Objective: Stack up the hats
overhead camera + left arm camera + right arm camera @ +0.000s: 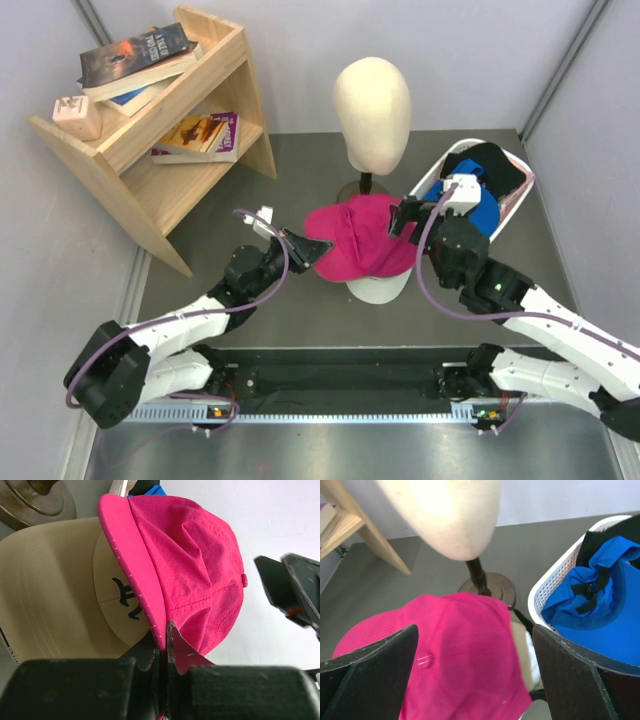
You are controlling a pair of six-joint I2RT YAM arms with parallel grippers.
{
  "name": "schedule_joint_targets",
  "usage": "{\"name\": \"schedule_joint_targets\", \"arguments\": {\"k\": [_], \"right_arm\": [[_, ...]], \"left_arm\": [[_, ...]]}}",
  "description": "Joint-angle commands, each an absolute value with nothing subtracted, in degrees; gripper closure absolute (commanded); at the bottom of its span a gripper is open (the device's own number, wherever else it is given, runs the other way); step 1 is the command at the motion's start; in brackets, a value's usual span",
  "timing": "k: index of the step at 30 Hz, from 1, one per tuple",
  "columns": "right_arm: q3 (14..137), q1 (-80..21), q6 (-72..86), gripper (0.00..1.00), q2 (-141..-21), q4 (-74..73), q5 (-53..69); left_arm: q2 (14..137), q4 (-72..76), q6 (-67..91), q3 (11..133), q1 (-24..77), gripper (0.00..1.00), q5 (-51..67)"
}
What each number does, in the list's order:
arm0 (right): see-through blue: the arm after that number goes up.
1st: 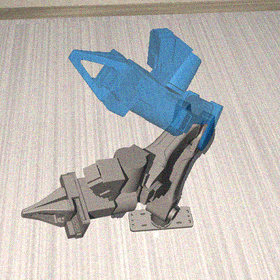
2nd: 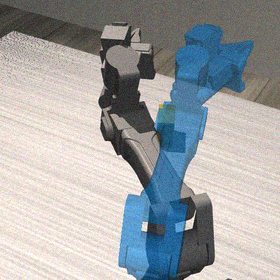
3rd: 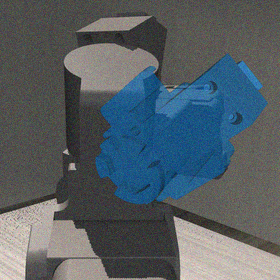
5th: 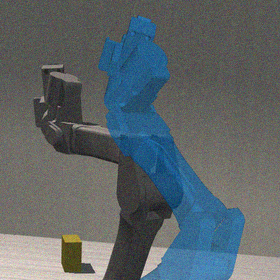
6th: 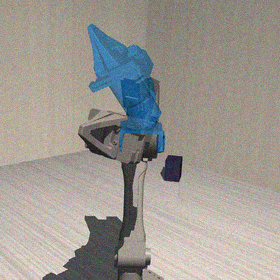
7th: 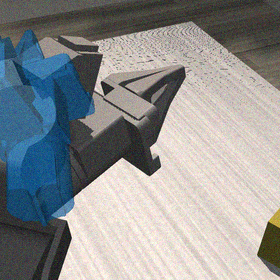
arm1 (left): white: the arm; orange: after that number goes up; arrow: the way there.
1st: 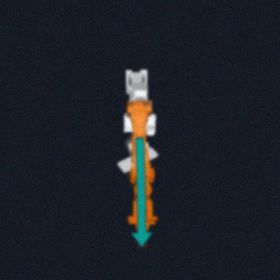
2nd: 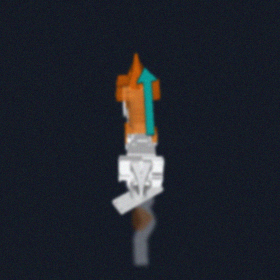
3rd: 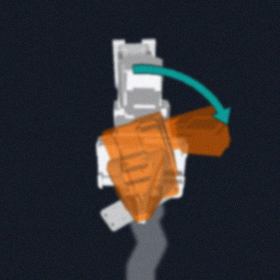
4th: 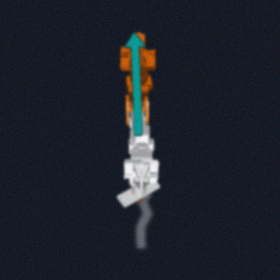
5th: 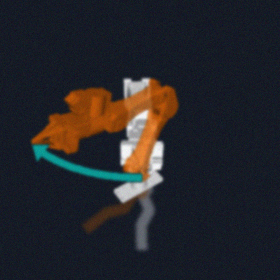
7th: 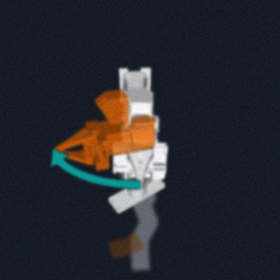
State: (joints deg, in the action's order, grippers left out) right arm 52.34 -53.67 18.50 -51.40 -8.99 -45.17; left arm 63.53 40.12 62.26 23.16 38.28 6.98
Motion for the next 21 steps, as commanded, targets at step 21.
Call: {"name": "schedule_joint_targets", "arguments": {"k": [21], "right_arm": [[34.1,-15.6,26.4,0.33,-47.5,-1.4,-2.6]], "left_arm": [[59.6,34.5,58.4,21.3,36.5,0.43,-2.1]]}}
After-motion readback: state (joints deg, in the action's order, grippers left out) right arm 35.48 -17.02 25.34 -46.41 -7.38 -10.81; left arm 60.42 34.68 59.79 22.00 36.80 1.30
